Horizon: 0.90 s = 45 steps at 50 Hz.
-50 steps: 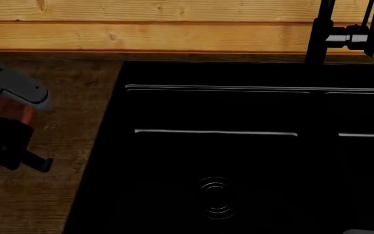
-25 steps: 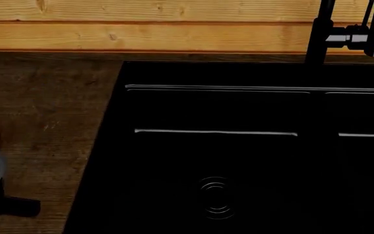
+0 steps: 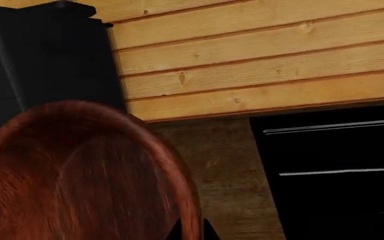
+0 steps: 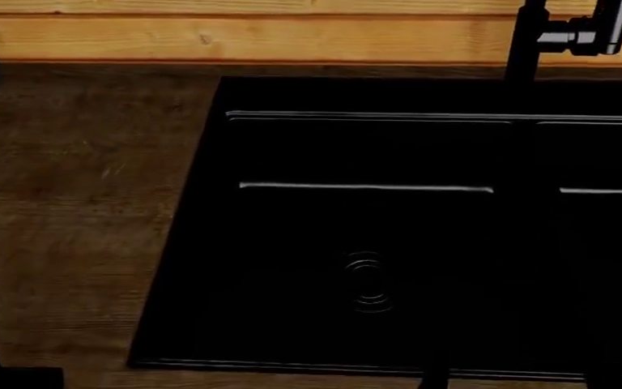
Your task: Stack the bowls from largest to smallest.
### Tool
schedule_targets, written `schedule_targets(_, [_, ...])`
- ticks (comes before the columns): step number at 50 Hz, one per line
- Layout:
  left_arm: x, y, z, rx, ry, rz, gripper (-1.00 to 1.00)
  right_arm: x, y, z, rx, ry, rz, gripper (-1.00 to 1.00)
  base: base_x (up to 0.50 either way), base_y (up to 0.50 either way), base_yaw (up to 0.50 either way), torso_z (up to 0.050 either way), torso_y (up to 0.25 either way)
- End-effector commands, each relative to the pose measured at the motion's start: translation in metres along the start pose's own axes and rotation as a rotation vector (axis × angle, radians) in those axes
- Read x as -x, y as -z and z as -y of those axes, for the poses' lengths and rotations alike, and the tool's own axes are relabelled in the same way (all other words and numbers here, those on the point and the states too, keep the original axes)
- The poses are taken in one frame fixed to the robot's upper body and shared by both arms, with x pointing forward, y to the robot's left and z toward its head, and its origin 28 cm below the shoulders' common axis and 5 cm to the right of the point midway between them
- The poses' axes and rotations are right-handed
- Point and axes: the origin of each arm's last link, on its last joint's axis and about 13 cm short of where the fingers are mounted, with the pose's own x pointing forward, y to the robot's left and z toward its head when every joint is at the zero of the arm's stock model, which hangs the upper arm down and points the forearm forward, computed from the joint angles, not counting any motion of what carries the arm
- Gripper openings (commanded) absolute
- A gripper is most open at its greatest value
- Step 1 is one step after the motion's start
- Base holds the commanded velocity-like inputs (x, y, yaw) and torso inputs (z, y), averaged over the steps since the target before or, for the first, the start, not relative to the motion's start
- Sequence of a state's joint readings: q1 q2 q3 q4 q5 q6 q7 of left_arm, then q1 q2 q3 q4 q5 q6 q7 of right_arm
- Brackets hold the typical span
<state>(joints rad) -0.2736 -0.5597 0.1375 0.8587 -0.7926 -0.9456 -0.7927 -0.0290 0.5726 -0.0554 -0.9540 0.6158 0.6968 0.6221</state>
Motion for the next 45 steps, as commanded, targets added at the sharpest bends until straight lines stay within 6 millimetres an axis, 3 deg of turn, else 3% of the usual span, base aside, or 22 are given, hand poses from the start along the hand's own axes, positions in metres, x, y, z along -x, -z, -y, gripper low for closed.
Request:
schedule_targets(1, [0.0059, -0.0079, 0.0001, 0.033, -0.012, 0.049, -1.00, -0.0020, -0.0036, 0.0037, -0.005, 0.033, 0.013, 1.00, -0.45, 0.00, 0.00, 0.000, 0.000])
schedule_targets(45, [0.0115, -0.0146, 0.0002, 0.018, -0.003, 0.057, -1.00, -0.0008, -0.0081, 0.0072, -0.023, 0.042, 0.016, 1.00, -0.10, -0.47, 0.00, 0.000, 0.000])
